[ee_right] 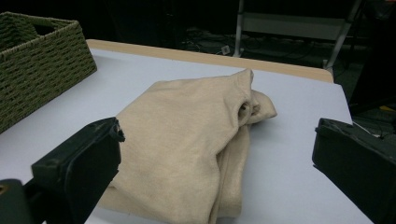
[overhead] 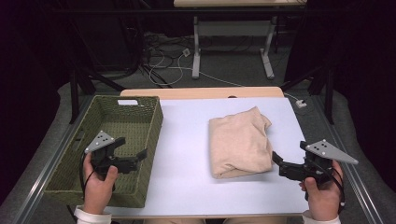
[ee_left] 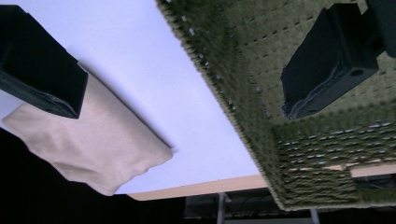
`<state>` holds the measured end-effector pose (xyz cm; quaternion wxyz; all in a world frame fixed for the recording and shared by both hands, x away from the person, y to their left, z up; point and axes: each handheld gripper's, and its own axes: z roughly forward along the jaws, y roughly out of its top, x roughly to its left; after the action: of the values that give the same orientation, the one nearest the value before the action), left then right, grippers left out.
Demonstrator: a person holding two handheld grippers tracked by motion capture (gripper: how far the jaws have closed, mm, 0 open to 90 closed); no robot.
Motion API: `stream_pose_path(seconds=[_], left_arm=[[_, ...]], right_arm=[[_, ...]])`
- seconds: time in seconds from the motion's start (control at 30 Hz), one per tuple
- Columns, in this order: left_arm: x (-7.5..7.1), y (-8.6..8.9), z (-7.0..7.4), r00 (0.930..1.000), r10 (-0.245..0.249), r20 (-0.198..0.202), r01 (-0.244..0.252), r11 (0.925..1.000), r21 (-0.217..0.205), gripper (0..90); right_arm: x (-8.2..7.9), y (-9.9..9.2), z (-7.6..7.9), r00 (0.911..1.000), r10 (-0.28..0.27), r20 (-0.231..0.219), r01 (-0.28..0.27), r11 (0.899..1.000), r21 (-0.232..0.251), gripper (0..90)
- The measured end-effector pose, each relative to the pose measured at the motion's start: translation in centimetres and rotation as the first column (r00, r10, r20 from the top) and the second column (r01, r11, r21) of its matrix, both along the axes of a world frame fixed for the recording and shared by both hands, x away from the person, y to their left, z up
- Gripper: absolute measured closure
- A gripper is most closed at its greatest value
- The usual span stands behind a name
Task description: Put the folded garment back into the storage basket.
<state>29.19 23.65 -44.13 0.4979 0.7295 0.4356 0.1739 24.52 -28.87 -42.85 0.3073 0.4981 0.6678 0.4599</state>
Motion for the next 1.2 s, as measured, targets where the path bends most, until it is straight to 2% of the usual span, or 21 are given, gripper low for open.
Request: stream_pose_path(seconds=[0.2,0.27,0.33,0.47,0.57,0.63,0.7,0.77,0.97,1.07,1.17,1.2], left_arm=[[-0.1,-0.8,0.2,0.9999,0.010,0.000,-0.010,0.9999,-0.008,0.4],[0.0,-1.1,0.4,0.9999,0.017,0.002,-0.017,0.9996,-0.025,0.4],[-0.1,-1.9,0.8,0.9998,-0.021,-0.002,0.021,0.9994,-0.026,0.4],[-0.1,-2.8,1.1,0.9992,-0.040,0.001,0.040,0.9979,-0.050,0.4],[0.0,-4.0,1.8,0.9970,-0.077,0.000,0.077,0.9967,-0.026,0.4],[0.1,-4.6,2.1,0.9958,-0.091,0.001,0.091,0.9958,-0.010,0.4],[0.2,-5.2,2.4,0.9942,-0.107,0.007,0.107,0.9942,-0.012,0.4],[0.4,-5.8,2.6,0.9922,-0.125,0.000,0.125,0.9920,-0.017,0.4],[0.8,-7.4,2.9,0.9883,-0.152,-0.015,0.151,0.9879,-0.033,0.4],[1.1,-8.0,2.8,0.9831,-0.179,-0.040,0.177,0.9833,-0.042,0.4],[1.8,-8.3,2.8,0.9812,-0.173,-0.085,0.167,0.9835,-0.069,0.4],[2.1,-8.3,2.8,0.9801,-0.178,-0.089,0.173,0.9832,-0.059,0.4]], right_arm=[[0.3,0.1,0.0,0.9997,-0.003,-0.026,0.003,1.000,0.003,0.0],[0.4,0.3,0.0,0.9996,0.001,-0.028,-0.001,1.000,0.006,0.0],[0.6,0.5,0.1,0.9995,0.006,-0.030,-0.006,1.000,0.001,0.0],[1.2,0.7,0.2,0.9988,0.024,-0.042,-0.024,1.000,0.000,0.0],[1.4,1.0,0.0,0.9985,0.029,-0.046,-0.029,1.000,-0.005,0.0],[1.6,1.0,0.0,0.9957,0.056,-0.073,-0.057,0.998,-0.013,0.0],[1.7,0.9,0.0,0.9939,0.078,-0.078,-0.079,0.997,-0.015,0.0],[1.7,0.9,0.0,0.9945,0.068,-0.079,-0.072,0.997,-0.039,0.0],[1.9,0.7,0.2,0.9892,0.099,-0.108,-0.104,0.994,-0.042,0.0],[2.1,0.6,0.2,0.9856,0.115,-0.124,-0.119,0.992,-0.031,0.0],[2.6,0.4,0.4,0.9830,0.114,-0.144,-0.122,0.991,-0.049,0.0],[2.8,0.3,0.4,0.9811,0.118,-0.153,-0.127,0.991,-0.047,0.0]])
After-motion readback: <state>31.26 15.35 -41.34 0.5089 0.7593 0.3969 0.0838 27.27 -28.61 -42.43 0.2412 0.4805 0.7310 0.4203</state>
